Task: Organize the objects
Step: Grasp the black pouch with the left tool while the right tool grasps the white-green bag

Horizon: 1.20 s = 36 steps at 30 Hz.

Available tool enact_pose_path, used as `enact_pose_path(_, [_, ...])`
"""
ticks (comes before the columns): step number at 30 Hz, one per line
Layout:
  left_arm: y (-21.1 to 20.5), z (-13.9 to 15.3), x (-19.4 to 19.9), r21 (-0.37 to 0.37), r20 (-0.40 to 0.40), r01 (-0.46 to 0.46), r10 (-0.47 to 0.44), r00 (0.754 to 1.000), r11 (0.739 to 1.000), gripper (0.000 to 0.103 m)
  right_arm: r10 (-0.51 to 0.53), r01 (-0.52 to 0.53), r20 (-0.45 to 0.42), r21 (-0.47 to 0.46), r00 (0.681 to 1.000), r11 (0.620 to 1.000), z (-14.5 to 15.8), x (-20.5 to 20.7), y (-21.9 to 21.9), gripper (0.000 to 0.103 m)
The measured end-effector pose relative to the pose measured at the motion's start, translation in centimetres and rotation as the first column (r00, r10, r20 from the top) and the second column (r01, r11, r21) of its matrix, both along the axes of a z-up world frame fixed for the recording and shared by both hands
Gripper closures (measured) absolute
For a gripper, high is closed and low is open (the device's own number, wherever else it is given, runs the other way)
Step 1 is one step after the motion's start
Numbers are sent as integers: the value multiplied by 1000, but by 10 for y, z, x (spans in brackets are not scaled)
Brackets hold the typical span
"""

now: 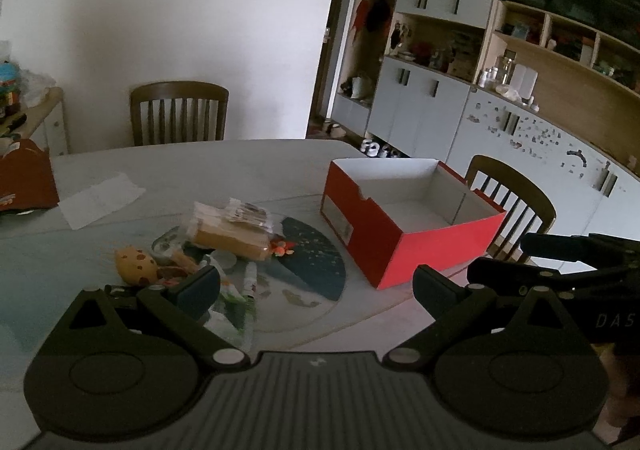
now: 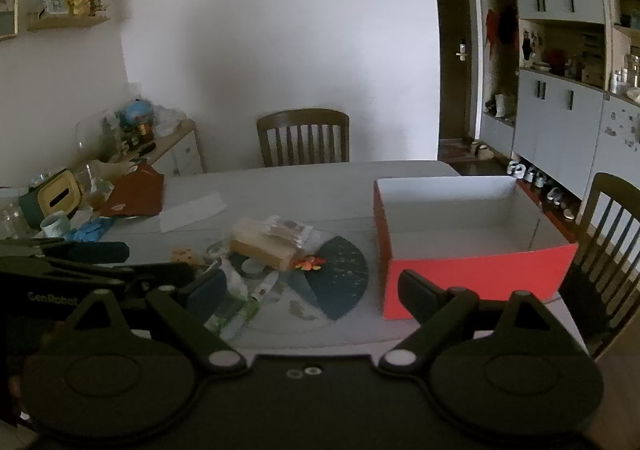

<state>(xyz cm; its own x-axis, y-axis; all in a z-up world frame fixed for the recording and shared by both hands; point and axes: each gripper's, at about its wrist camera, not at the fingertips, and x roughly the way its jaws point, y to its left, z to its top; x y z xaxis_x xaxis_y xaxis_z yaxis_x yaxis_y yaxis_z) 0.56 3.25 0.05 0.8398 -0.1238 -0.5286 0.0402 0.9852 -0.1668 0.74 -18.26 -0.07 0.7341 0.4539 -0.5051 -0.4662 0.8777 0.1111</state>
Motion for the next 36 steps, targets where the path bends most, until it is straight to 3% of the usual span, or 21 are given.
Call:
enact_pose_path(17, [68,-17,28,30,-34,-59,60,998,998,0,63,-65,-50,-39,997,997,-16,27,63,12])
enact_pose_path(31, [142,-107,66,193,-215,-104,145,966,976,0,90,-109,-167,-108,982,988,-52,59,118,12])
enact_pose_path(36, [151,-122,80,198,-245,-69,117,962,978,0,121,-150,-190,-148,974,978,-64,66,142,12])
